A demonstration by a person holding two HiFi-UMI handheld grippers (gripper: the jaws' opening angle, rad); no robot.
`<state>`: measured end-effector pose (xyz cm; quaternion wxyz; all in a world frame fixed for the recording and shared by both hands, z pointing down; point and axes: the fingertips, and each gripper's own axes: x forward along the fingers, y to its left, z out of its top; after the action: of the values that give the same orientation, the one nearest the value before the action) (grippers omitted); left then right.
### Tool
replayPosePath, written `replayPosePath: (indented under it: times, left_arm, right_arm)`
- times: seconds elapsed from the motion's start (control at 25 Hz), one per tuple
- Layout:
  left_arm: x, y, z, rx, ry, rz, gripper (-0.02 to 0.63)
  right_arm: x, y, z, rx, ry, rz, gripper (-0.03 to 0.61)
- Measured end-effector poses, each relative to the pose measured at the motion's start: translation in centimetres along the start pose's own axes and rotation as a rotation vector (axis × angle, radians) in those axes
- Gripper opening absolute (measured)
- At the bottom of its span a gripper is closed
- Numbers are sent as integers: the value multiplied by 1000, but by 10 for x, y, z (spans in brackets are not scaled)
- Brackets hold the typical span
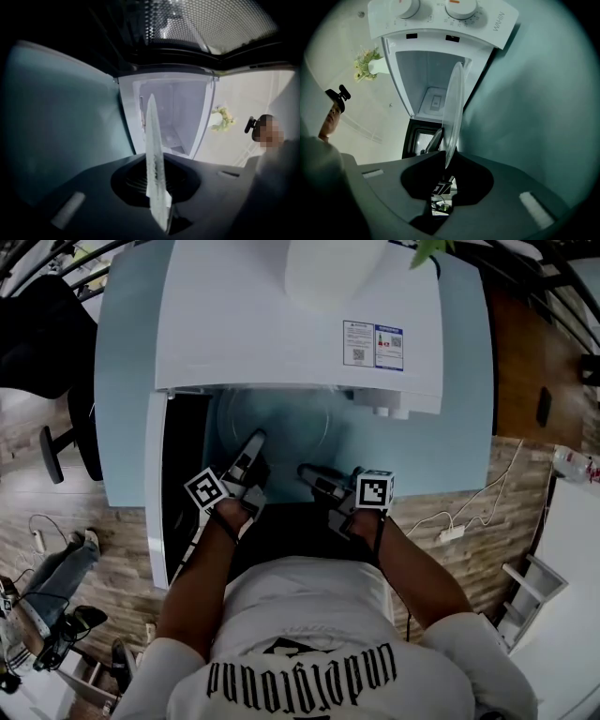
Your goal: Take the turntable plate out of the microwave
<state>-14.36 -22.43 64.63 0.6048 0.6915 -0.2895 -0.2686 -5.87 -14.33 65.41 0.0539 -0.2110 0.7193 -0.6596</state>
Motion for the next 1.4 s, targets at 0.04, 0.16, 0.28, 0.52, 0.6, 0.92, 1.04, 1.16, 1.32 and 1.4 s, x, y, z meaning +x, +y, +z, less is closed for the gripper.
replayPosePath:
  times: [0.04, 0.16, 0.28, 0.52, 0.6, 0.92, 1.04, 1.16, 1.32, 1.4]
  left_arm:
    - [0, -4, -1, -2, -2, -5, 80]
    - [-5, -12, -7, -18, 0, -1, 78]
    - [-11, -25, -11, -31, 3, -13, 78]
    - [-19, -50, -19, -36, 8, -29, 78]
    - [-20, -59, -21, -32, 15, -43, 78]
    - [-29, -84, -43, -29, 17, -64, 78]
    - [-33, -91, -58, -17, 4, -64, 78]
    - [-37, -103, -75, -2, -19, -64, 78]
    - [-48, -122, -107, 10, -55, -70, 77]
    - [-53, -131, -122, 19, -70, -75, 78]
  right_arm:
    - [-2, 4, 0, -3, -1, -2, 44]
    - [-8, 16, -3, -19, 1, -9, 46]
    - [-13, 32, -10, -33, 1, 9, 46]
    - [-24, 53, -21, -48, -26, 26, 47]
    - [-28, 62, -20, -68, -34, 28, 48]
    - [-53, 81, -32, -89, -16, 38, 48]
    - [-70, 80, -40, -103, -1, 35, 48]
    - [-88, 85, -48, -100, 17, 62, 48]
    - [-117, 105, -64, -136, 57, 106, 48]
    - [-130, 112, -72, -154, 71, 131, 48]
